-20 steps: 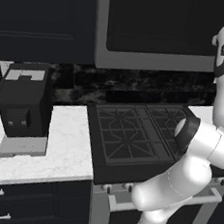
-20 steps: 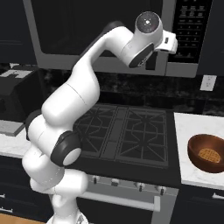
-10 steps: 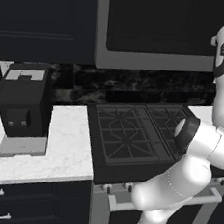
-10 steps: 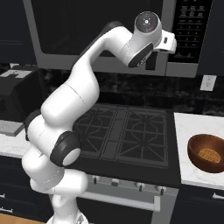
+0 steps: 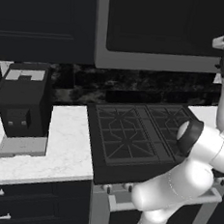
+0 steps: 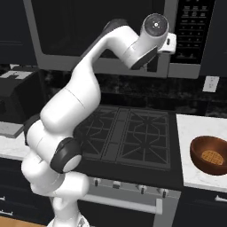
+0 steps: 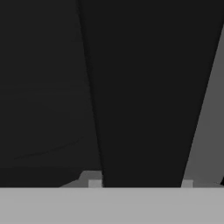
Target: Open the microwave, place the bowl with waffle inside the microwave, then close the microwave door and turn it on.
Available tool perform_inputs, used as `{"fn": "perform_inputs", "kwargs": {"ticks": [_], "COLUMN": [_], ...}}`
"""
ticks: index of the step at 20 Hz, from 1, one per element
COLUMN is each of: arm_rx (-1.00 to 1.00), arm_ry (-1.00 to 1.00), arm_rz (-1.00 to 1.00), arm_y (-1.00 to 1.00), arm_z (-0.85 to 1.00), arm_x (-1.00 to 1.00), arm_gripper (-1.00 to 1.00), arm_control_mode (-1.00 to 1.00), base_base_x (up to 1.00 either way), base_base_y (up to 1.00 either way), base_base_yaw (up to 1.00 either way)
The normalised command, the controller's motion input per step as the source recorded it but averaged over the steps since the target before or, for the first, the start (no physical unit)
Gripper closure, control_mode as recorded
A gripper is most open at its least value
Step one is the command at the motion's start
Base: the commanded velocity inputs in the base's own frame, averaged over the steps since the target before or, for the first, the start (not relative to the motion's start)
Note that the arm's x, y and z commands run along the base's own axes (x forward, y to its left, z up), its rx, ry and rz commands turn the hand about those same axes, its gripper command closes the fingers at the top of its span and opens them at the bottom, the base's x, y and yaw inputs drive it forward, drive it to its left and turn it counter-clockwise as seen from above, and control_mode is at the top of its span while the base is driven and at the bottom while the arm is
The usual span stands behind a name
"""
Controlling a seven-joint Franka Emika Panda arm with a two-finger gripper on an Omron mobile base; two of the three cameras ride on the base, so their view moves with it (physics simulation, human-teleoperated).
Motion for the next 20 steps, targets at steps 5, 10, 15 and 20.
{"fn": "perform_inputs", "kwargs": {"ticks": [5,10,15,20], "arm_rx": [0.0,0.0,-0.02,-0.04], "arm_ry": [-0.01,-0.01,-0.12,-0.2], "arm_rz": [0.3,0.26,0.15,0.03], "arm_y": [0.58,0.71,0.93,1.0], "arm_z": [0.0,0.0,0.0,0.0], "arm_x": [-0.69,-0.69,-0.8,-0.93], "arm_gripper": [1.0,1.0,1.0,1.0], "arm_control_mode": [-1.0,-1.0,-1.0,-1.0], "base_base_x": [0.0,0.0,0.0,0.0], "base_base_y": [0.0,0.0,0.0,0.0], "base_base_yaw": [0.0,0.0,0.0,0.0]}}
